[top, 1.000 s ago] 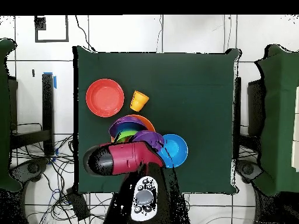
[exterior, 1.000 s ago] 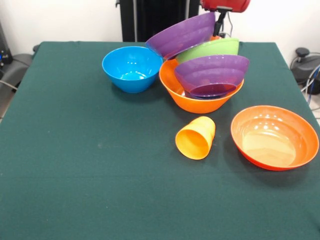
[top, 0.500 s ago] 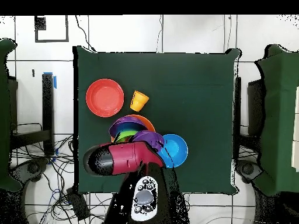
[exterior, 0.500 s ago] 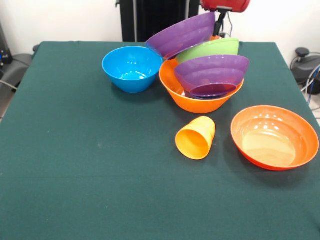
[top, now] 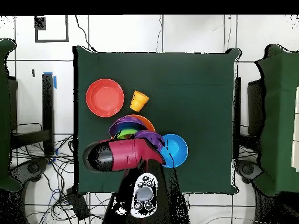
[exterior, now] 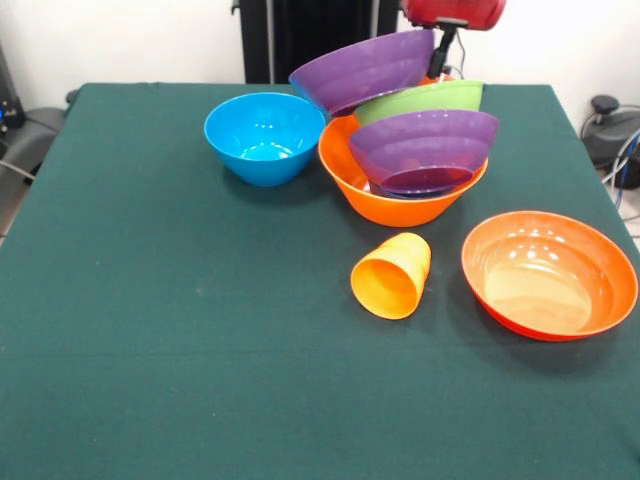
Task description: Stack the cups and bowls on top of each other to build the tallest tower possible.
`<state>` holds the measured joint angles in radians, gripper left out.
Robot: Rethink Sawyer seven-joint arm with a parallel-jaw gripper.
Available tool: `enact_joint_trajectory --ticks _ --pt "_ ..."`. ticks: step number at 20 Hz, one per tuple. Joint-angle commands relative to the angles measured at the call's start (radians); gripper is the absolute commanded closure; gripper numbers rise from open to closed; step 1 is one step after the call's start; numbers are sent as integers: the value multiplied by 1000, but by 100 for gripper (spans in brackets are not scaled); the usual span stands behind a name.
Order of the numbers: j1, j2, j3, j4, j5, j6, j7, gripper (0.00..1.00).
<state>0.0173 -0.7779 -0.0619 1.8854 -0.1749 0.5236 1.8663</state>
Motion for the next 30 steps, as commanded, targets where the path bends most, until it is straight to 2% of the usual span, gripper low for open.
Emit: enact_joint_trajectory --ticks 1,9,19,30 --pt "59 85 48 -141 68 62 189 100" --pt "116 161 3 -242 102 94 243 100" --pt "152 250 -28 -332 128 79 305 100" --pt "143 244 -24 -316 122 62 295 100"
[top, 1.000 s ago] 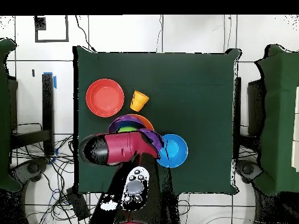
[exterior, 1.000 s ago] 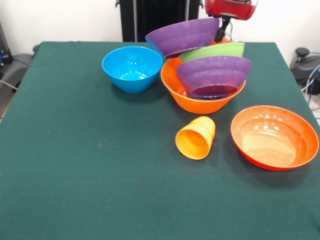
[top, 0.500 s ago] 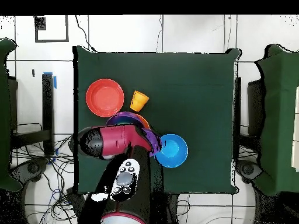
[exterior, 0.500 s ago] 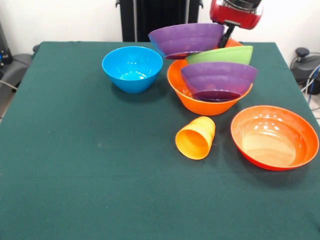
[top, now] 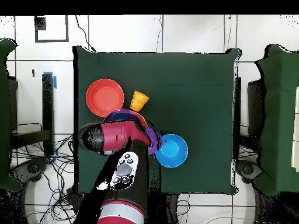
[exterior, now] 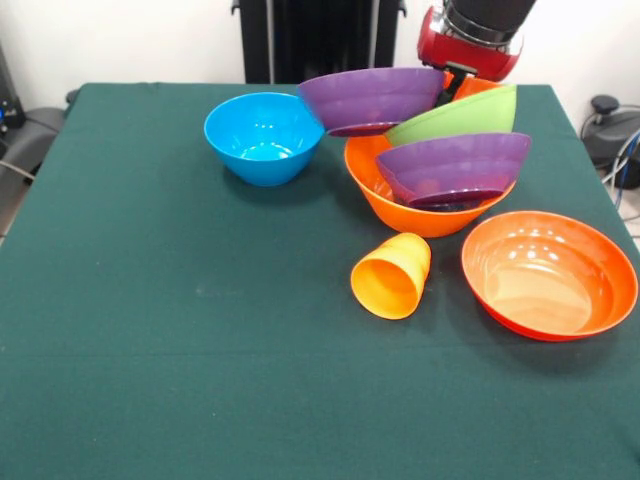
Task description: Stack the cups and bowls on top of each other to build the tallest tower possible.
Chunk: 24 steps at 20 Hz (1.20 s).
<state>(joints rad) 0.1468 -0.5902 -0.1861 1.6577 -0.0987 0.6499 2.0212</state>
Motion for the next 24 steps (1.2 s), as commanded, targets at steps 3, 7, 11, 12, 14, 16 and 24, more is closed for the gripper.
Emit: enact_joint_trajectory --ticks 3,7,11,12,14,16,24 --pt "10 54 101 -86 44 -67 136 100" --pt "9 55 101 -85 43 -69 133 100" --pt "9 52 102 -83 43 -66 130 100" --pt "9 51 102 -83 43 -65 129 100" --pt "8 50 103 -82 42 -67 128 100" --pt "8 48 103 -79 40 -66 125 100" --pt "-12 8 118 -23 30 -80 89 100"
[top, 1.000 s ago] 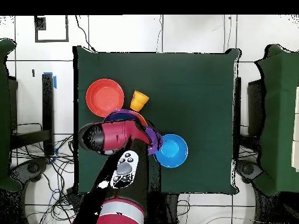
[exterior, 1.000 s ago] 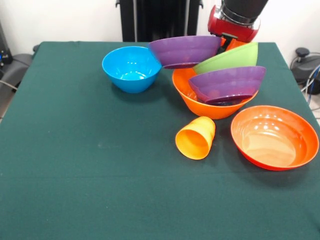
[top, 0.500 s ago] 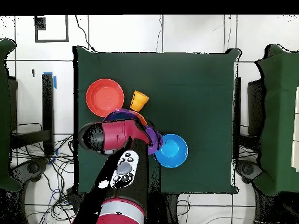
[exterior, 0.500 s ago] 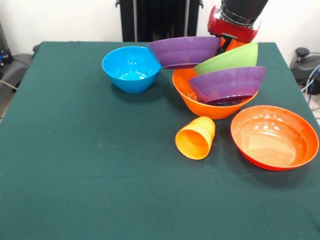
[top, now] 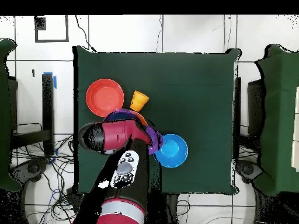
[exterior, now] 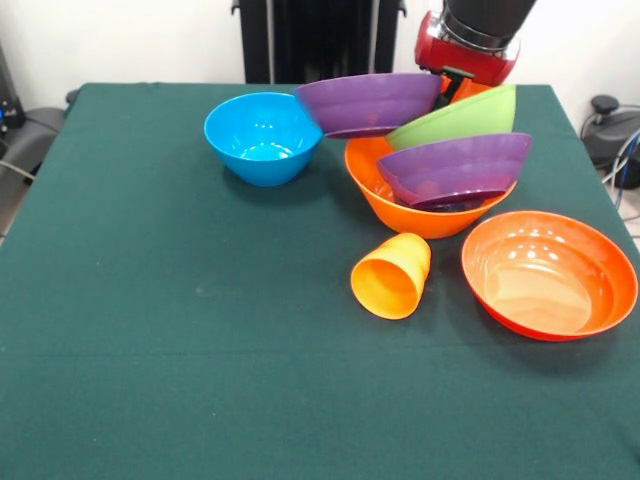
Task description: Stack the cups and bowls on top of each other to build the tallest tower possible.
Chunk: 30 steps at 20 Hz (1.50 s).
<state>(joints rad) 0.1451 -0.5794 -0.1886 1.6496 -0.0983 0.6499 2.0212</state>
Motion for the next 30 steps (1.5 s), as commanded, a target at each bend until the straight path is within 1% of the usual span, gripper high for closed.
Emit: enact_joint_trajectory --ticks 1,4,6,11,16,19,22,30 --pt "-13 -9 123 -8 28 -80 84 100" --pt "-32 -48 139 29 31 -76 56 100" --pt "-57 -94 161 74 34 -77 25 100" --pt "-138 -202 217 179 26 -73 -56 100" --pt "-227 -309 264 288 -10 -62 -142 100" --pt "-282 -353 299 337 -27 -63 -179 100" --pt "-313 -370 331 356 -36 -64 -177 100" --pt "-346 -375 379 367 -64 -69 -143 100"
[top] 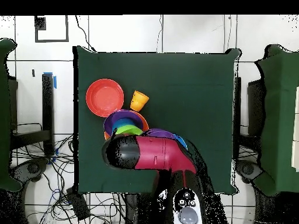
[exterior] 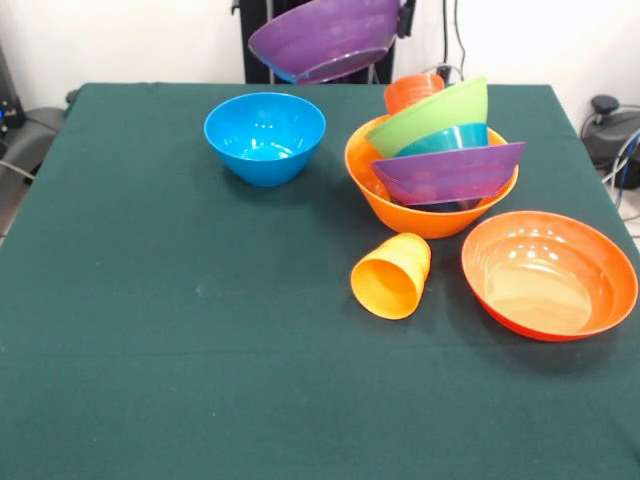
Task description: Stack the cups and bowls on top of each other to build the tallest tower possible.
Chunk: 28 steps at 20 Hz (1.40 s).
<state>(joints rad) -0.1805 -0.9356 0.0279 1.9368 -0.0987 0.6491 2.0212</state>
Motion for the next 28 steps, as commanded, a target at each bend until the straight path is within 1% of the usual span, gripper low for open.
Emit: enact_joint_trajectory --ticks 1,8,11,13,20,22,25,28 --pt "-24 -18 167 84 -67 -73 -141 100" --pt "-52 -9 201 108 -91 -115 -135 100" --pt "-83 -3 261 117 -65 -139 -146 100" --pt "-85 15 281 102 -64 -142 -130 100" --pt "-120 12 386 113 -33 -154 -111 100" --pt "-114 21 398 99 -41 -154 -97 100" --pt "-94 38 389 77 -67 -153 -73 100" --pt "-95 46 393 74 -84 -172 -64 100"
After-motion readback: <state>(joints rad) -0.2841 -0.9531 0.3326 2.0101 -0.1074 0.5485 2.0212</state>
